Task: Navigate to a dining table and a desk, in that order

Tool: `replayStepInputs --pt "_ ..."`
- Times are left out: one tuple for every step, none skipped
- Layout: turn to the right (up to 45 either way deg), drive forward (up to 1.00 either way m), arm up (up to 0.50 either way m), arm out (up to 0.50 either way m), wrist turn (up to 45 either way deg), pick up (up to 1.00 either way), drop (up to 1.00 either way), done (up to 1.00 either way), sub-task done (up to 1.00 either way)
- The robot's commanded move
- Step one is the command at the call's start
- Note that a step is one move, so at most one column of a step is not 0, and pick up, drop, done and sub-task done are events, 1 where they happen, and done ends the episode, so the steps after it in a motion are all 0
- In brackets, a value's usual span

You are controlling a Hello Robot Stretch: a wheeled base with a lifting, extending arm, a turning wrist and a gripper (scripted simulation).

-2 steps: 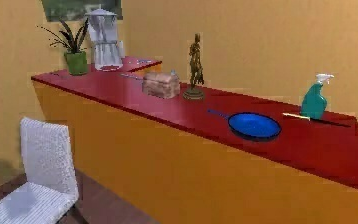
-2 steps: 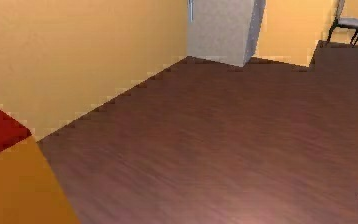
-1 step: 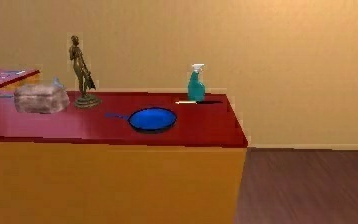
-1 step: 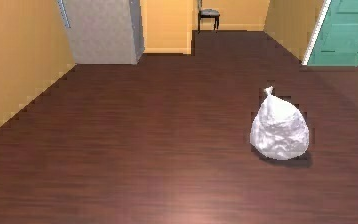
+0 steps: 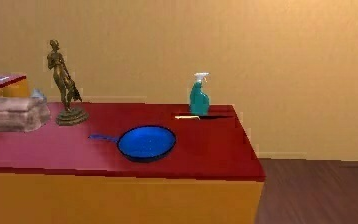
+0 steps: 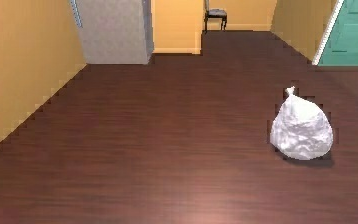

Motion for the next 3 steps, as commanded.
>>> replayStepInputs --pt "45.0 0.0 0.0 0.0 0.0 0.0 0.0 0.0 0.0" --pt "45.0 0.0 0.0 0.0 0.0 0.0 0.0 0.0 0.0" --pt "18.0 0.0 0.0 0.0 0.0 0.0 0.0 0.0 0.0"
